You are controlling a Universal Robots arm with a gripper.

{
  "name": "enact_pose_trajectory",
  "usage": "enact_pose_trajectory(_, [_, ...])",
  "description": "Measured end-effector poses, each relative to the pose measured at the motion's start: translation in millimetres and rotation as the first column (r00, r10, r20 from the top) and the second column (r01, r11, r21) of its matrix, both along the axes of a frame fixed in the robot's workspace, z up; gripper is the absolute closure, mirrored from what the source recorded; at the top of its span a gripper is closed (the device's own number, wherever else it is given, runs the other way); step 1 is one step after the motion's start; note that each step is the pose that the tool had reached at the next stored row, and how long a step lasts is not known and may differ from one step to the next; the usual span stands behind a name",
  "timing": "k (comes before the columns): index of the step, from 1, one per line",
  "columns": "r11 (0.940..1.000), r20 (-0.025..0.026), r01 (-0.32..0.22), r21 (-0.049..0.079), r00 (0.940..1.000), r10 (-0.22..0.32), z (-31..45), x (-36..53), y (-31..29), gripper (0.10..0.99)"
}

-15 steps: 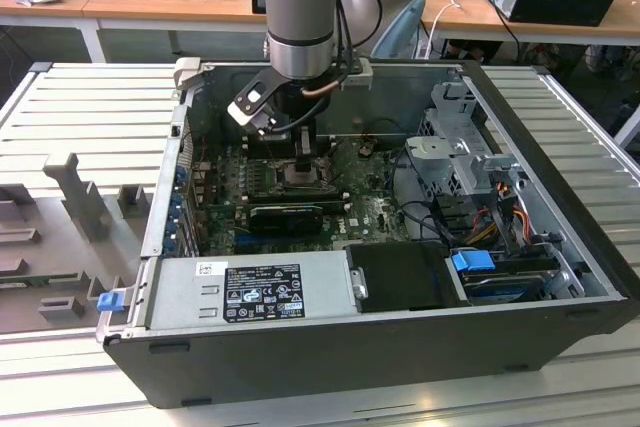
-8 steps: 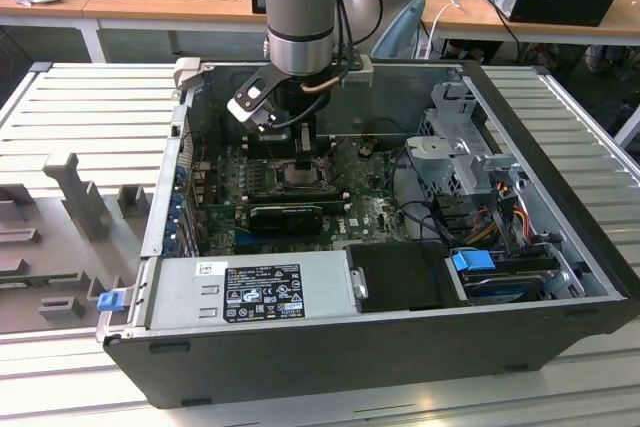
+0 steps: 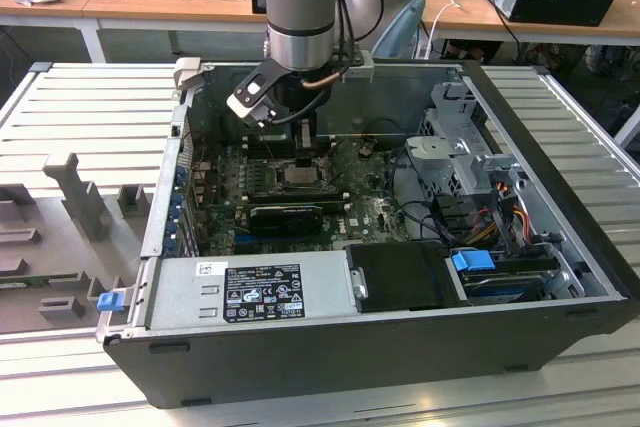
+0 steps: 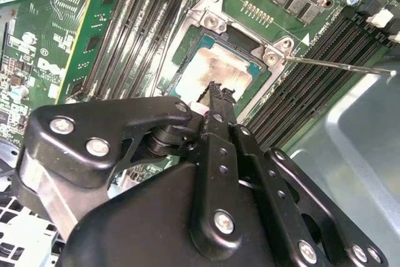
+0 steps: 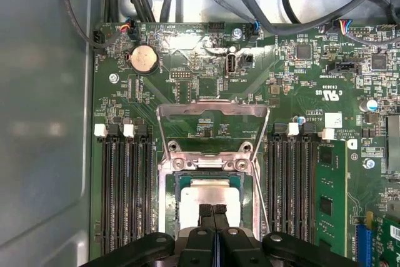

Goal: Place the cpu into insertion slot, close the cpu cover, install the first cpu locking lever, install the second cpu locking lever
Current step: 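Close the cpu cover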

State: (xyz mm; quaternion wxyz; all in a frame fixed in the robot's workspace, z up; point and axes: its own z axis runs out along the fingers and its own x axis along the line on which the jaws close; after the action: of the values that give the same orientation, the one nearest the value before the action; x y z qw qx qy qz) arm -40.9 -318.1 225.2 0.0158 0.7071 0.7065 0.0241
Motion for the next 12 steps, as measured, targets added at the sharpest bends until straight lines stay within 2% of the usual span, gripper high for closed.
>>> enact_pose_trajectory(4, [1.0000, -0.0002, 0.000, 0.000, 1.0000, 0.000, 0.0, 4.3, -0.7, 0.980])
enact_pose_trajectory(9, [1.0000, -0.0003, 0.000, 0.000, 1.0000, 0.000, 0.2, 5.4, -0.8, 0.980])
enact_pose_trajectory(12, [1.0000, -0.0002, 0.000, 0.000, 1.0000, 0.000, 5.0, 5.4, -0.8, 0.980])
